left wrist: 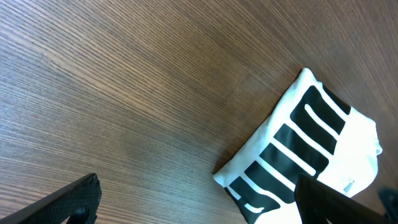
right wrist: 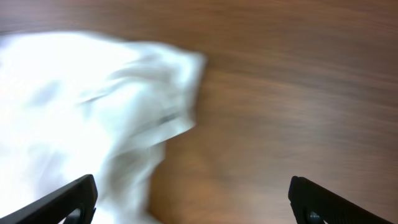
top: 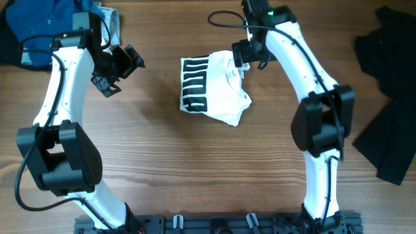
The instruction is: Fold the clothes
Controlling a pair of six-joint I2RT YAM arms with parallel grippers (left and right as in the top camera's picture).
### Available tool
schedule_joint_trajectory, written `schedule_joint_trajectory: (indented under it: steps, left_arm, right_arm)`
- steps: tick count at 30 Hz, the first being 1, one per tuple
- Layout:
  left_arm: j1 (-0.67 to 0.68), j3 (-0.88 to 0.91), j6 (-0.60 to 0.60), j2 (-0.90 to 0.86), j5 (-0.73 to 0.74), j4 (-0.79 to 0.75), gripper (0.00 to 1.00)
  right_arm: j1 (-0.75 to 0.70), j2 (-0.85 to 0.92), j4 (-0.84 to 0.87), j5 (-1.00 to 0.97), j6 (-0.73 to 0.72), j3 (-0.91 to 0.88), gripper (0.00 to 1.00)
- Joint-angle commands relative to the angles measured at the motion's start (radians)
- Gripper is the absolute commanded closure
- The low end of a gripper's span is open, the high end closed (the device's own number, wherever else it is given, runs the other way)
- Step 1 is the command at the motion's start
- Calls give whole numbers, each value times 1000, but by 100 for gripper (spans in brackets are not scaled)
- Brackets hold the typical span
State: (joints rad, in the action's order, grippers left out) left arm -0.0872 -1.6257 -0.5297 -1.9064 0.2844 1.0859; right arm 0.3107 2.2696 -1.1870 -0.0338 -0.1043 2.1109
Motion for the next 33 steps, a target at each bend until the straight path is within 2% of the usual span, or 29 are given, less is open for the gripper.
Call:
schedule_joint_trajectory:
  steps: [1,4,9,14,15,17,21,25,26,33]
  left_arm:
    - [0,5,-2,-11,-9,4,0]
    - [0,5,-2,-11,-9,5,0]
    - [0,5,-2,-11,-9,4,0]
    - [0,5,-2,-11,-9,4,0]
    - [0,5,-2,-11,-9,5,0]
    - [0,5,-2,-11,-9,4,0]
    - [0,5,-2,-11,-9,4,0]
    - [0,5,2,-11,-9,4,0]
    - [0,5,2,-11,-9,5,0]
    - [0,5,2,-11,-9,5,0]
  right_arm:
    - [2,-70,-14,346,76,2,3]
    - [2,-51,-6,346,74,-32,5]
    - [2,-18,10,345,59,-106,17]
    - [2,-1,45,324,48,-165,39]
    - [2,-1,64,313,45,-182,50]
    - [2,0,71,290,23,-192,61]
    - [2,3,77,227,15,-207,74]
    - [-6,16,80,212,14,-208,93]
    - [-9,24,80,212,9,-208,96]
    - [-38,33,67,107,-39,-213,96]
